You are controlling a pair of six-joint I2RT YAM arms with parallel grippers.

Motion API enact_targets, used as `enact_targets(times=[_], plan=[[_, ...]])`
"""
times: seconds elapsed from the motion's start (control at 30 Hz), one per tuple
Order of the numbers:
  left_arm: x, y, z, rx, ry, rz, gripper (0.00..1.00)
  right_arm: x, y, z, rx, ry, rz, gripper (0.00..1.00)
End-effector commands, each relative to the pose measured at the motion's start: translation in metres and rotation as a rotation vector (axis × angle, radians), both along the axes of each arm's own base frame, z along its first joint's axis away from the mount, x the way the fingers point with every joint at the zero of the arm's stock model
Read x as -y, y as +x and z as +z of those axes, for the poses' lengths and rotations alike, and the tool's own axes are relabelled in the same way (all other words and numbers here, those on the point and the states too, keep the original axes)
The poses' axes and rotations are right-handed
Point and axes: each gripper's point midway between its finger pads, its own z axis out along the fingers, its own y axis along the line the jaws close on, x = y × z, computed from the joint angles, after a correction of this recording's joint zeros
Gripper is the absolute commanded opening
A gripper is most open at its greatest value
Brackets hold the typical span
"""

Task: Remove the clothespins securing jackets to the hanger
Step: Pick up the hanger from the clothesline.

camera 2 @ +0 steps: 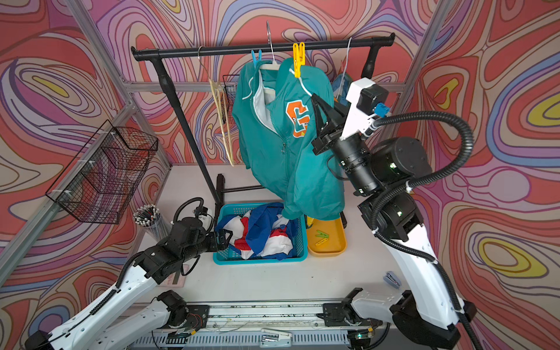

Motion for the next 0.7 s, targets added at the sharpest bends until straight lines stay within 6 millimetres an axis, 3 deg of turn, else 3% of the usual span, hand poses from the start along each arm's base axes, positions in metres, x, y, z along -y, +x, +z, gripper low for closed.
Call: enact_targets(times=[0.0, 0.2, 0.37, 0.67], plan=[[-0.001, -0.005, 0.01, 0.003, -0.014, 0.005, 0.87, 0.014, -0.024, 0.013, 0.053, 0.044, 0.018, 0.0], [0.001, -0.009, 0.032, 0.063, -0.048, -0.01, 0.86, 0.018, -0.025, -0.021, -0.028, 0.021, 0.014, 0.0], [0.017, -0.015, 0.063, 0.153, -0.09, -0.083, 0.86, 0.017, -0.028, -0.049, -0.101, 0.0, 0.037, 0.0], [0.048, -0.02, 0.11, 0.274, -0.109, -0.196, 0.87, 0.022, -0.046, -0.074, -0.166, 0.024, 0.109, 0.0]])
